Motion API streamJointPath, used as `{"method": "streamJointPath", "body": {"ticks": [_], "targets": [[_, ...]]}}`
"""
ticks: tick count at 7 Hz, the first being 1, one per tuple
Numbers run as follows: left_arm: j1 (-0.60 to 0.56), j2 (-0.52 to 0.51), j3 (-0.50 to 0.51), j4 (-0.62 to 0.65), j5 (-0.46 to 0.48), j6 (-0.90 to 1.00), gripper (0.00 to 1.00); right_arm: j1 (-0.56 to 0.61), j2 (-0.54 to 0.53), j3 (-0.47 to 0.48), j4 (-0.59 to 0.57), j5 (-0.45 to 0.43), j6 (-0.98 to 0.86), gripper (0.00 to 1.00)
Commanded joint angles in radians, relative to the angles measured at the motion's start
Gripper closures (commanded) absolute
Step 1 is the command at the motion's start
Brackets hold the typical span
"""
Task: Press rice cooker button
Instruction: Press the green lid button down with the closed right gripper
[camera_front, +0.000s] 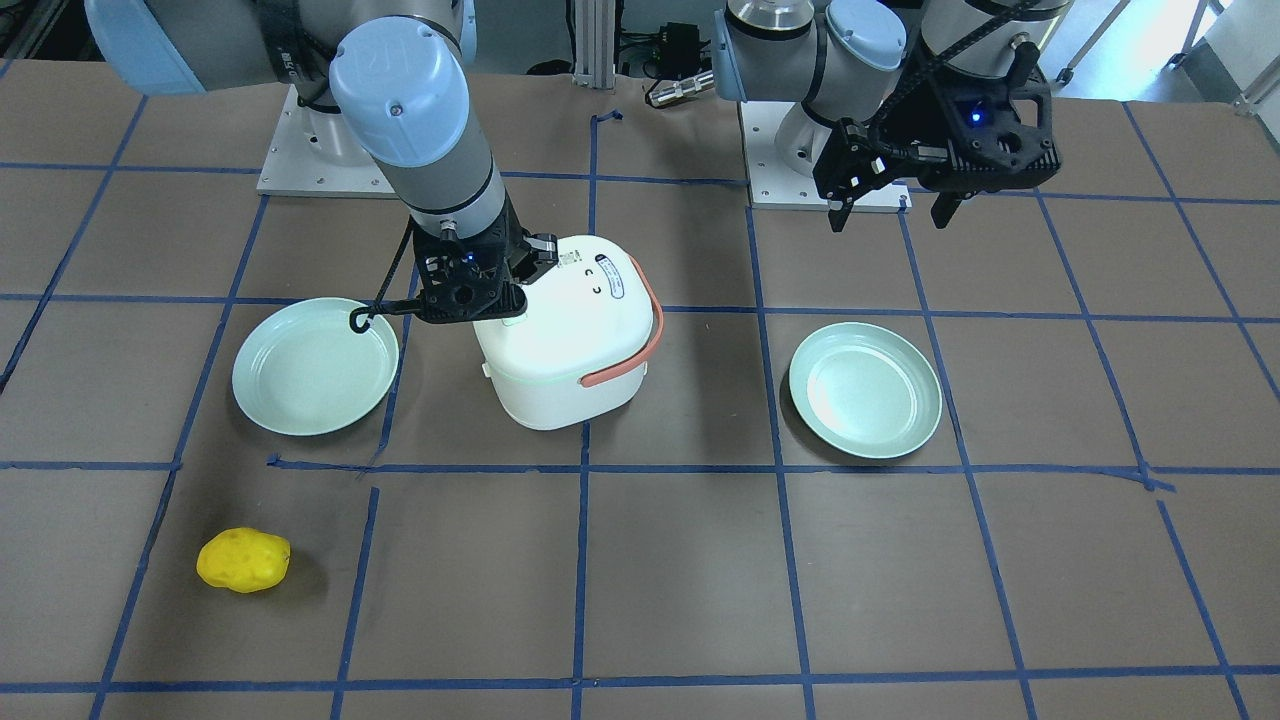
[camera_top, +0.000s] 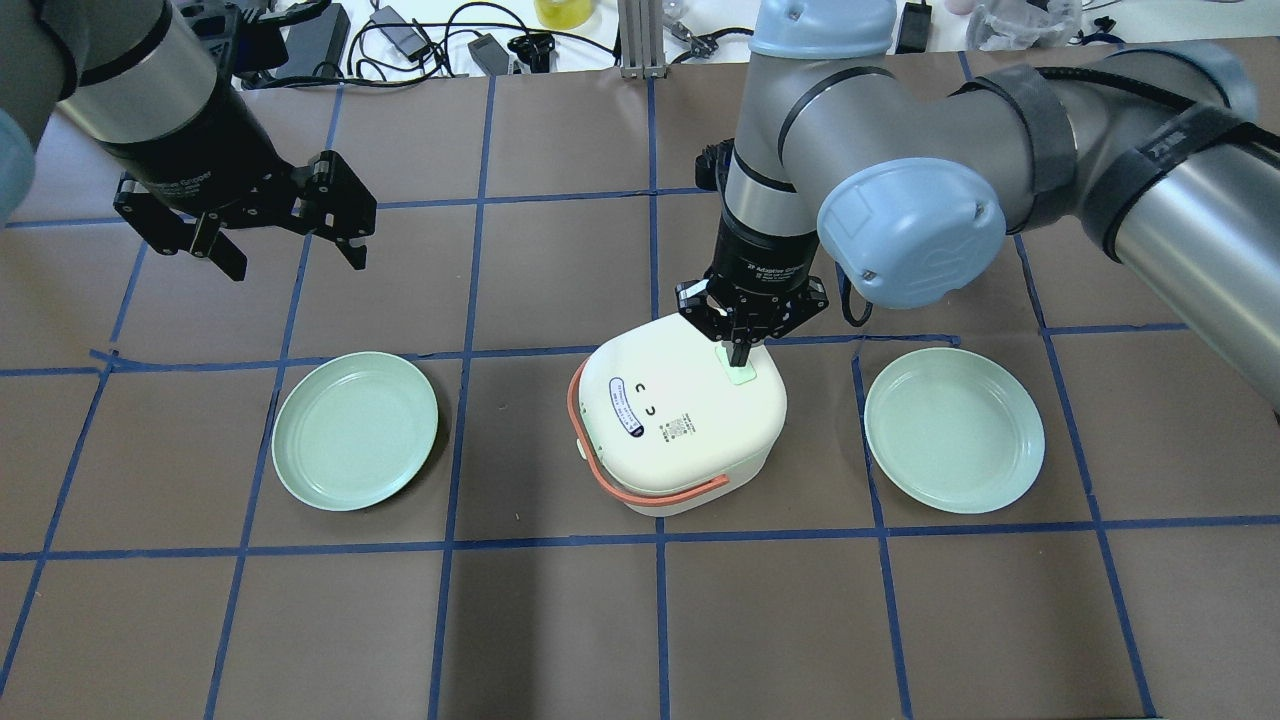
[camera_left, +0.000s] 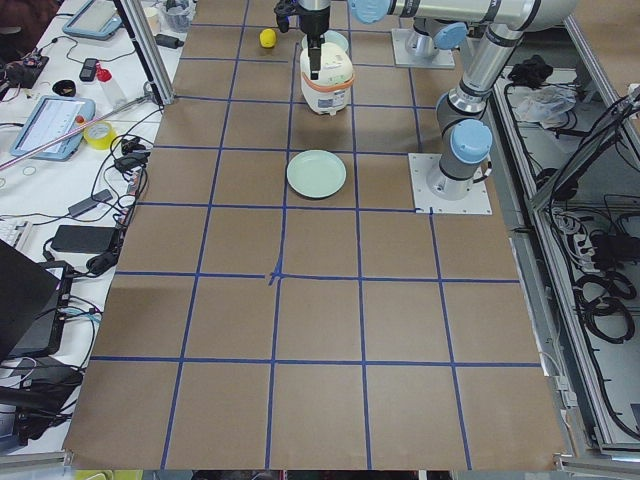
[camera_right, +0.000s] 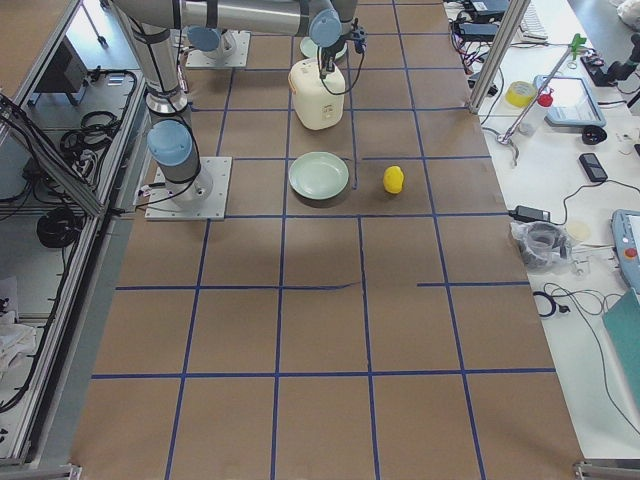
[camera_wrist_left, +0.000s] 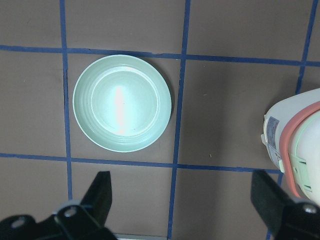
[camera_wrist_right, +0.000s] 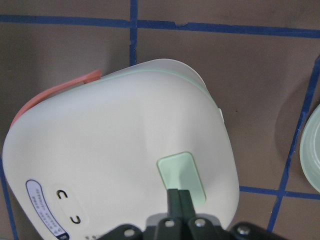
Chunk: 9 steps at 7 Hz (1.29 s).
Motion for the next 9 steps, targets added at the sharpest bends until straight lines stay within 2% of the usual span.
{"method": "streamJointPath", "body": {"ticks": [1,7,9], "targets": [[0.0,0.001,0.0,0.0,0.0,0.0,0.0,0.0,0.012,0.003,0.0,0.0,0.0,1.0],[0.0,0.001,0.0,0.0,0.0,0.0,0.0,0.0,0.035,0.005,-0.005,0.0,0.0,1.0],[0.0,0.001,0.0,0.0,0.0,0.0,0.0,-0.001,0.024,-0.038,0.004,0.0,0.054,1.0]]}}
